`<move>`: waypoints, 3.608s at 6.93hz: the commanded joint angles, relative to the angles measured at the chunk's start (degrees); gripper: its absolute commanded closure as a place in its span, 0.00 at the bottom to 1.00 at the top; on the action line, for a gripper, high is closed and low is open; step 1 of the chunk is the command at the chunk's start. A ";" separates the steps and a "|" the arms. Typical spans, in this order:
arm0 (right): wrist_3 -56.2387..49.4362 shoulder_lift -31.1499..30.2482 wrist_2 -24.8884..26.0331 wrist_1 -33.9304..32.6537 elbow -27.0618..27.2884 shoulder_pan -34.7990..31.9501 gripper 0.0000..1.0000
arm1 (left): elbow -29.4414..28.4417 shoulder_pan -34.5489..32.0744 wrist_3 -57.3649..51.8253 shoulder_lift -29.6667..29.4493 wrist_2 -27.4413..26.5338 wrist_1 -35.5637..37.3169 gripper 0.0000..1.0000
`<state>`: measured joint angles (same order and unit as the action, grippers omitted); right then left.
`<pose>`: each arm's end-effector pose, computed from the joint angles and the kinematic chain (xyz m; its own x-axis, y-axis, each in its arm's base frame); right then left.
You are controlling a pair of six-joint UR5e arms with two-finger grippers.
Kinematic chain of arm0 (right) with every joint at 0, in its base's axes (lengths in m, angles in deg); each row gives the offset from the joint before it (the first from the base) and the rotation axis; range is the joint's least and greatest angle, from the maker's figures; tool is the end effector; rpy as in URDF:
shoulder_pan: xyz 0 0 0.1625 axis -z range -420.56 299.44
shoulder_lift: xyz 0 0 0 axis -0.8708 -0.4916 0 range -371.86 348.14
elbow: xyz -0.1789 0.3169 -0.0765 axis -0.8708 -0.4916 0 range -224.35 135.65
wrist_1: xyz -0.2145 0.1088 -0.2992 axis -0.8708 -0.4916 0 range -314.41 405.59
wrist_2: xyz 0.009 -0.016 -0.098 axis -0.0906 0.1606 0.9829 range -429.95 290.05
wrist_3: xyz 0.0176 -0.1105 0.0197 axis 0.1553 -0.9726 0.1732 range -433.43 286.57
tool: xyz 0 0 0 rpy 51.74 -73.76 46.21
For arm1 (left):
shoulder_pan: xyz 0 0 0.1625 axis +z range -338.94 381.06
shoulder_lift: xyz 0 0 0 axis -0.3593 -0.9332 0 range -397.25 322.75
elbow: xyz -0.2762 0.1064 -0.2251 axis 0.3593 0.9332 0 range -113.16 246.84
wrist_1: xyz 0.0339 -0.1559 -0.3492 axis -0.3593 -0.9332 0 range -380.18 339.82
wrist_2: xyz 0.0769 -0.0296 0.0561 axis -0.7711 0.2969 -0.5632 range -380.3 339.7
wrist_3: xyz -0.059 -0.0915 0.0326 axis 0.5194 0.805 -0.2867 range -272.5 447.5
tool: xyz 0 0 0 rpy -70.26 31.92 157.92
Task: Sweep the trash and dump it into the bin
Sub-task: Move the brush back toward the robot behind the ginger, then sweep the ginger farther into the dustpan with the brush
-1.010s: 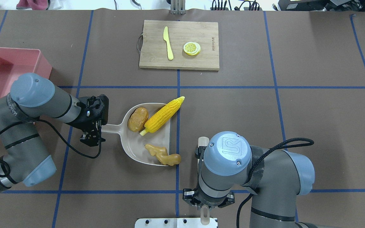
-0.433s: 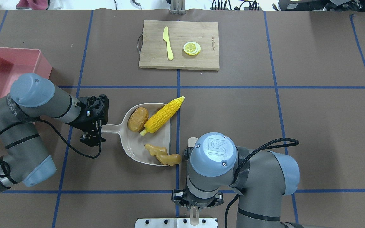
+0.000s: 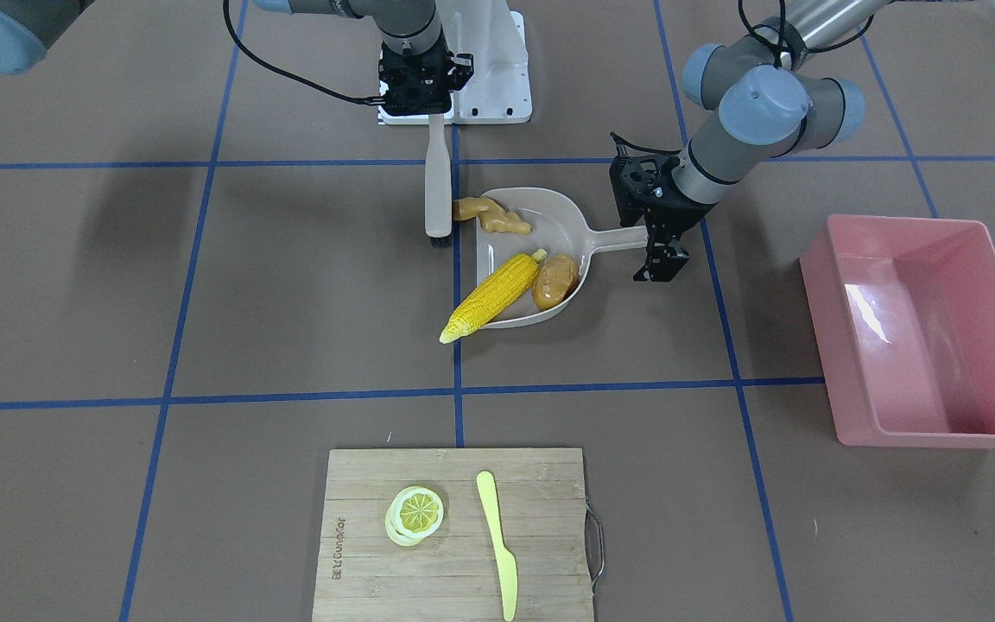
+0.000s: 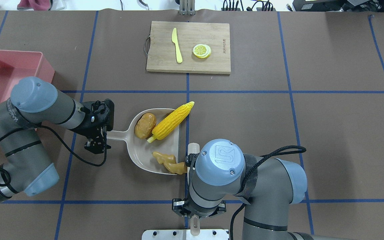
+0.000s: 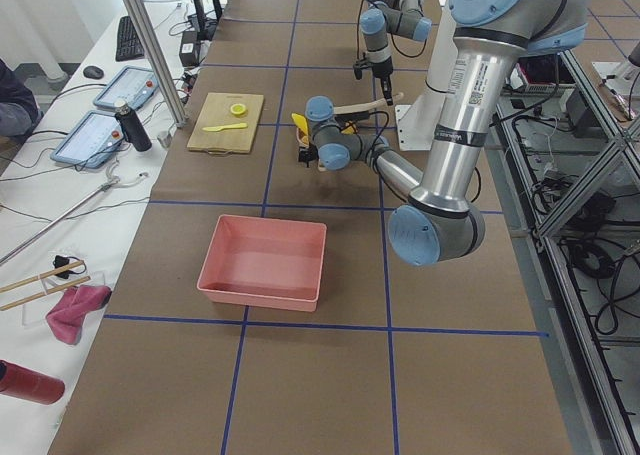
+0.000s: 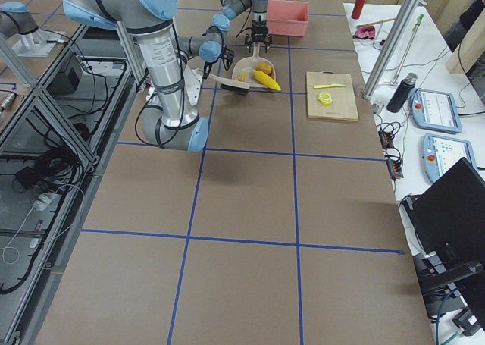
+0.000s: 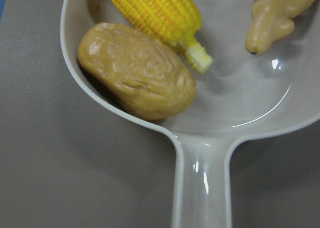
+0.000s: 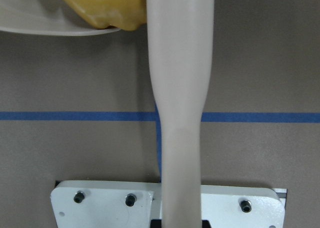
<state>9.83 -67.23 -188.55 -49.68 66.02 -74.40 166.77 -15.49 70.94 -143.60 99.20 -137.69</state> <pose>-0.5233 -0.2102 0.1619 0.6062 0.0435 0.7941 0.2170 0.9516 -0.2178 0.4088 -0.3992 0.3379 0.0557 0.9972 -0.0491 -0.5118 0.0707 0.8562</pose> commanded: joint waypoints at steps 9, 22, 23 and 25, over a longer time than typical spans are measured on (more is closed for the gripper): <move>2.45 0.61 -3.31 6.30 -3.41 -4.09 1.00 | 0.09 -0.01 0.29 0.09 0.21 -0.79 0.03; 4.69 9.66 -3.13 11.13 -11.40 -3.90 1.00 | 0.44 -0.10 0.29 0.09 0.12 -0.79 0.15; 6.28 9.66 -3.65 12.90 -10.97 -5.48 1.00 | 0.44 -0.10 0.29 0.09 0.12 -0.79 0.16; 5.42 8.61 -10.31 6.47 -7.83 -10.30 1.00 | 0.44 -0.10 0.29 0.09 0.12 -0.79 0.19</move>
<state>15.67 -57.89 -195.37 -38.99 55.82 -81.67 167.21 -15.59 71.24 -143.51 99.32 -138.48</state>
